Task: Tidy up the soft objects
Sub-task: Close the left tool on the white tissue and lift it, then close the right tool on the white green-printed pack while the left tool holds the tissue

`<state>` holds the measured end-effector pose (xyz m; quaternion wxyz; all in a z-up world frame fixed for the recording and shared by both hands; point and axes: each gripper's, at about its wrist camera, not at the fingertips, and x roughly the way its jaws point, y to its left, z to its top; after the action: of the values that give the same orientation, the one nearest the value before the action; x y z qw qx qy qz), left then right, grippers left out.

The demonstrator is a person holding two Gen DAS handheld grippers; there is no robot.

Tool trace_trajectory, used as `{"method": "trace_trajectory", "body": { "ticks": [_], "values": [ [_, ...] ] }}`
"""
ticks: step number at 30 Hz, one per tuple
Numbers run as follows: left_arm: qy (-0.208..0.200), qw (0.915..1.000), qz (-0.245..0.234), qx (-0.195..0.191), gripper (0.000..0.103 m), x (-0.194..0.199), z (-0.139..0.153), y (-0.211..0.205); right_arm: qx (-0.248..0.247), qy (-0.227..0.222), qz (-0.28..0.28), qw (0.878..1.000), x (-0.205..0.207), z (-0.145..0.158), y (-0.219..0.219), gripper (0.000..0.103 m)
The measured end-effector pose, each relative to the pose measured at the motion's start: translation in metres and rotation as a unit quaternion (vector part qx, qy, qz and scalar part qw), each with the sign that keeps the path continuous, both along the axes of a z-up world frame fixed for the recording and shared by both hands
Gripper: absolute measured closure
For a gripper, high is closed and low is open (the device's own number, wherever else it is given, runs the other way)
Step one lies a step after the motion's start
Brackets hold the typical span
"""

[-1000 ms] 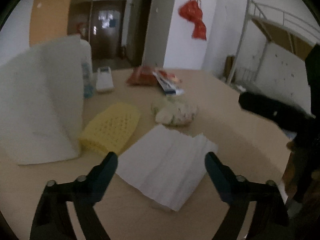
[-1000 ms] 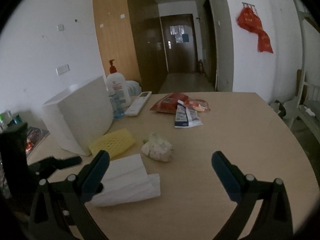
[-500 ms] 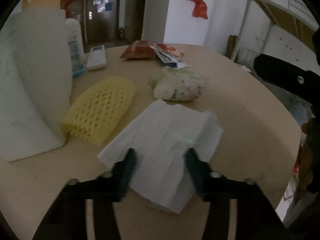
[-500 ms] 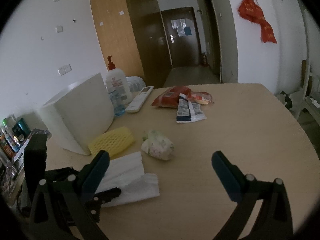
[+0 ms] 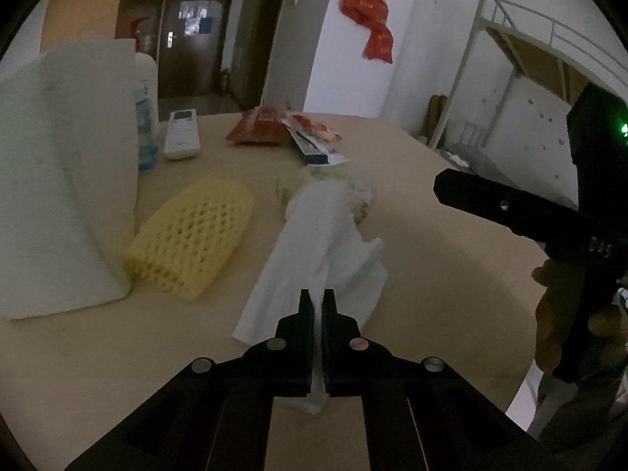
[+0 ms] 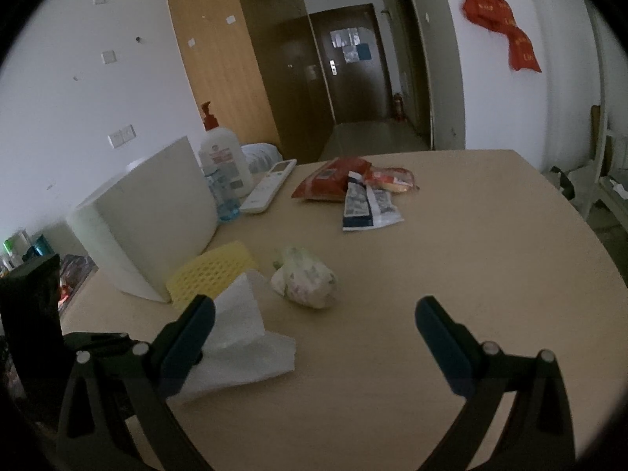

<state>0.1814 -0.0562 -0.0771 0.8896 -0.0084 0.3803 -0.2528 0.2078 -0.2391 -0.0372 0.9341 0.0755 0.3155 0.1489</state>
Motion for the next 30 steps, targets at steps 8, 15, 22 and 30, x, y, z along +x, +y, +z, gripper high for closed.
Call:
{"method": "trace_trajectory", "body": {
  "ticks": [8, 15, 22, 30],
  "values": [
    [-0.038, 0.999, 0.015, -0.02, 0.1, -0.012, 0.031, 0.017, -0.003, 0.0, 0.004, 1.0, 0.004, 0.001, 0.004, 0.0],
    [-0.053, 0.9971, 0.044, -0.032, 0.1, -0.018, 0.044, 0.038, -0.011, 0.008, 0.02, 1.0, 0.014, 0.001, 0.02, 0.0],
    [-0.068, 0.9952, 0.064, -0.029, 0.1, -0.022, 0.051, 0.048, -0.028, 0.016, 0.032, 0.999, 0.025, -0.001, 0.037, 0.0],
    [-0.063, 0.9951, 0.069, -0.03, 0.1, -0.019, 0.048, 0.053, -0.047, 0.049, 0.029, 0.997, 0.052, -0.009, 0.049, 0.0]
  ]
}}
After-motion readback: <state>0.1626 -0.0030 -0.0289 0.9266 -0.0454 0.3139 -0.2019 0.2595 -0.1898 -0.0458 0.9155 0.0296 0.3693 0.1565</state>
